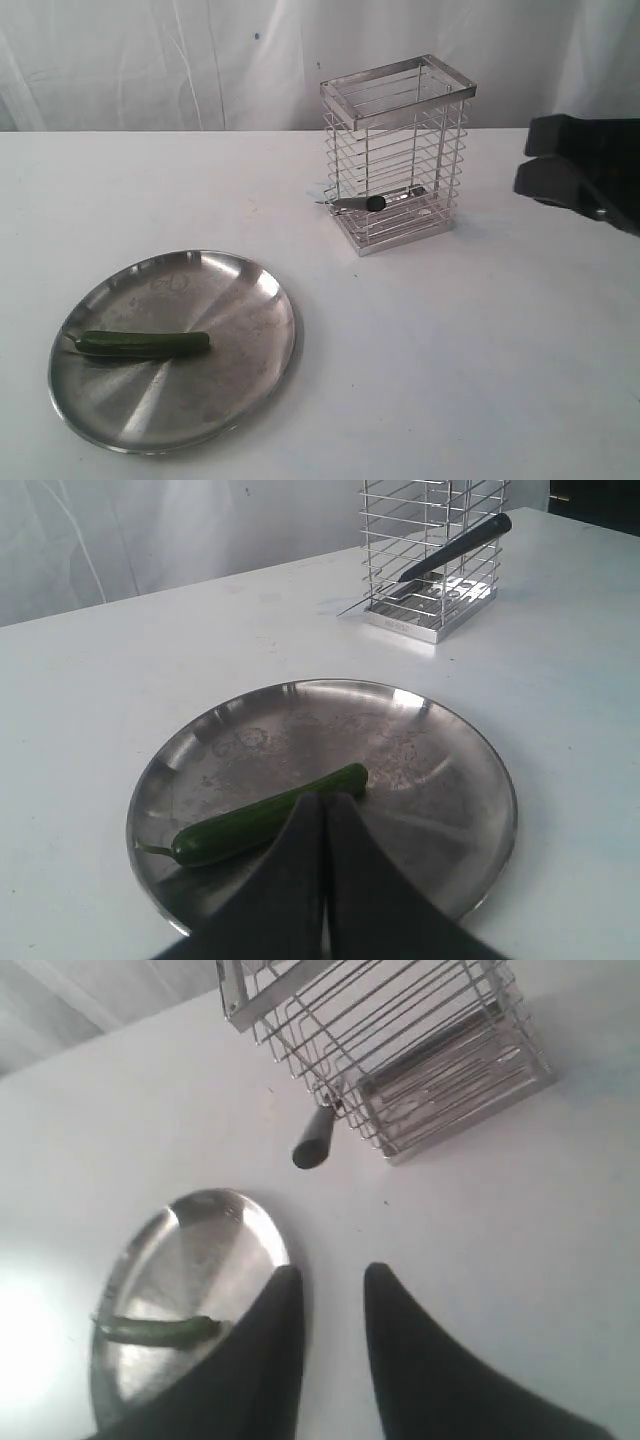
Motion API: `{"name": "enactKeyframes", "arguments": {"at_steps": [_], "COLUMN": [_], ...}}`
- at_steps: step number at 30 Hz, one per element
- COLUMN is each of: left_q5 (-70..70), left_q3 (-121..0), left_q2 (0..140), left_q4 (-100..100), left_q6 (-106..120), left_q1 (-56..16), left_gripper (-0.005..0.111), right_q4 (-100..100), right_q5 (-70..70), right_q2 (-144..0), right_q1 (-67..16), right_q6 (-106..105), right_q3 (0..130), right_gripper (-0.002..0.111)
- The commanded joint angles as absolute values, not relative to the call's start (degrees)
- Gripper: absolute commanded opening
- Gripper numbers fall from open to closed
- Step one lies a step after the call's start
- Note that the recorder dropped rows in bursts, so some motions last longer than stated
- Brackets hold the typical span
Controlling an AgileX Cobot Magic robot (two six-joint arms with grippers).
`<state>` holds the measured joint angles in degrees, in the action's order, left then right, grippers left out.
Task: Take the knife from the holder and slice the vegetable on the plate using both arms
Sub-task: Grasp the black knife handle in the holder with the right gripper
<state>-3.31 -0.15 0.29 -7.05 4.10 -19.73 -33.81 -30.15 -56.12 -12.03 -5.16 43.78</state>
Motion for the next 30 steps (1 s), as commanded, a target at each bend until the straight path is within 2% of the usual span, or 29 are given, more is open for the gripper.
{"name": "enactKeyframes", "arguments": {"at_steps": [1,3,5,10,20,30], "left_q5": [-3.1,-3.1,-3.1,-3.1,-3.1,-3.1], "left_q3": [0.0,0.0,0.0,0.0,0.0,0.0], "left_q2": [0.0,0.0,0.0,0.0,0.0,0.0], "left_q4": [-7.2,-7.2,-7.2,-7.2,-7.2,-7.2], "left_q6": [3.9,3.9,3.9,3.9,3.9,3.9], "left_q1": [-19.5,-19.5,-19.5,-19.5,-19.5,-19.5], "left_gripper": [0.000,0.000,0.000,0.000,0.000,0.000], "right_q4": [-51.1,-56.4,-59.8,-66.3,-85.3,-85.6], "right_q5": [-21.8,-21.6,-21.5,-20.9,-15.8,-14.6], "right_q2": [-62.7,-65.8,-68.8,-74.6,-84.8,-92.4], "right_q1": [-12.0,-12.0,-12.0,-12.8,-20.2,-22.9], "right_q6": [-7.3,-7.3,-7.3,-8.6,-21.4,-21.4], "right_q3": [41.8,41.8,41.8,42.1,48.8,53.3], "right_gripper": [0.043,0.053,0.056,0.055,0.055,0.055]}}
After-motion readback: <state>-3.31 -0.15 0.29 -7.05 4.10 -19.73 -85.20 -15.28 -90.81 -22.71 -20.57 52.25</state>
